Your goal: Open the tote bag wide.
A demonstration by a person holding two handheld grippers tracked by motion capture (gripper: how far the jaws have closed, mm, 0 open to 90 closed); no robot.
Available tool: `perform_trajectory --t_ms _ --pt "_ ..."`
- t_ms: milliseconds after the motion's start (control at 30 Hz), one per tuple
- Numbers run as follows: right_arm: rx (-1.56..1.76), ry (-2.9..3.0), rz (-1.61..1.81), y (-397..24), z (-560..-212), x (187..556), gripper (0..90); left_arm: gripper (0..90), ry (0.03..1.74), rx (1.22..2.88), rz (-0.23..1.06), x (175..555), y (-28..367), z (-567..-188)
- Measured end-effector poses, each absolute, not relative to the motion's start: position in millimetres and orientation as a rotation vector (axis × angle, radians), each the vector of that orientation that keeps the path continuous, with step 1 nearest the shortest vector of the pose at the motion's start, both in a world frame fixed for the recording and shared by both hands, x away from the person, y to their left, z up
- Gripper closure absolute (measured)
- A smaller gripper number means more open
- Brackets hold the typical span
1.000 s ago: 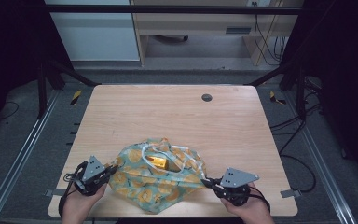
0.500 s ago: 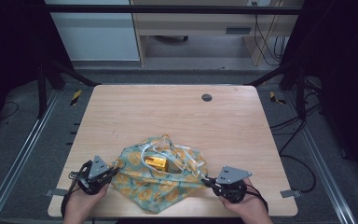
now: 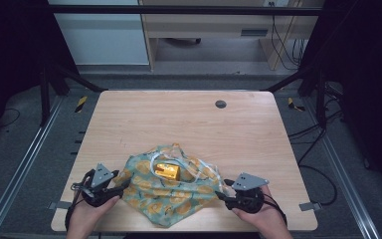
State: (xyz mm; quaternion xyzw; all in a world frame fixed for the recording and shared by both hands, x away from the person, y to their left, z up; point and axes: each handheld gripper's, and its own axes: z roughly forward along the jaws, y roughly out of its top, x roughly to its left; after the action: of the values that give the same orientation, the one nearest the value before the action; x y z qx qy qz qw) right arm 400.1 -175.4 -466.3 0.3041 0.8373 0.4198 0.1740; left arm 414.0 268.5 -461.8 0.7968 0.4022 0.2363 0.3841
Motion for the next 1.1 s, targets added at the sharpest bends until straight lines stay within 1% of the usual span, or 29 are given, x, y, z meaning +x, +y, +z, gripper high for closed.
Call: perform_trajectory --t_ms 33,67,167,267,367,500,567,700,833,933,1100 --pt "0.885 2.363 1.188 -177 -465 399 33.0 34.4 1.026 2.019 0.595 413 269 -461" --pt "0.905 2.357 1.185 -179 -465 399 28.8 33.5 1.024 2.008 0.589 413 270 -460" --pt "0.954 2.338 1.171 -184 -463 398 20.6 30.0 1.02 1.985 0.576 413 271 -459" --pt "0.993 2.31 1.182 -187 -459 398 17.5 27.4 1.02 1.993 0.556 414 270 -459" --pt "0.984 2.306 1.195 -186 -452 395 14.5 26.9 1.005 1.998 0.551 413 268 -457" --pt "0.954 2.286 1.254 -185 -435 390 12.3 26.1 0.987 1.958 0.552 412 267 -448" --pt "0.951 2.283 1.282 -184 -426 390 12.9 26.0 0.975 1.951 0.55 413 266 -441" --pt "0.931 2.282 1.279 -176 -408 399 17.3 26.0 0.952 1.962 0.571 422 262 -424" --pt "0.893 2.311 1.242 -159 -387 417 26.0 24.8 0.926 2.001 0.577 434 254 -413" --pt "0.868 2.339 1.207 -142 -374 433 31.3 24.1 0.924 2.022 0.568 441 248 -420" --pt "0.856 2.371 1.197 -117 -362 465 39.6 23.9 0.938 2.053 0.515 442 247 -443"
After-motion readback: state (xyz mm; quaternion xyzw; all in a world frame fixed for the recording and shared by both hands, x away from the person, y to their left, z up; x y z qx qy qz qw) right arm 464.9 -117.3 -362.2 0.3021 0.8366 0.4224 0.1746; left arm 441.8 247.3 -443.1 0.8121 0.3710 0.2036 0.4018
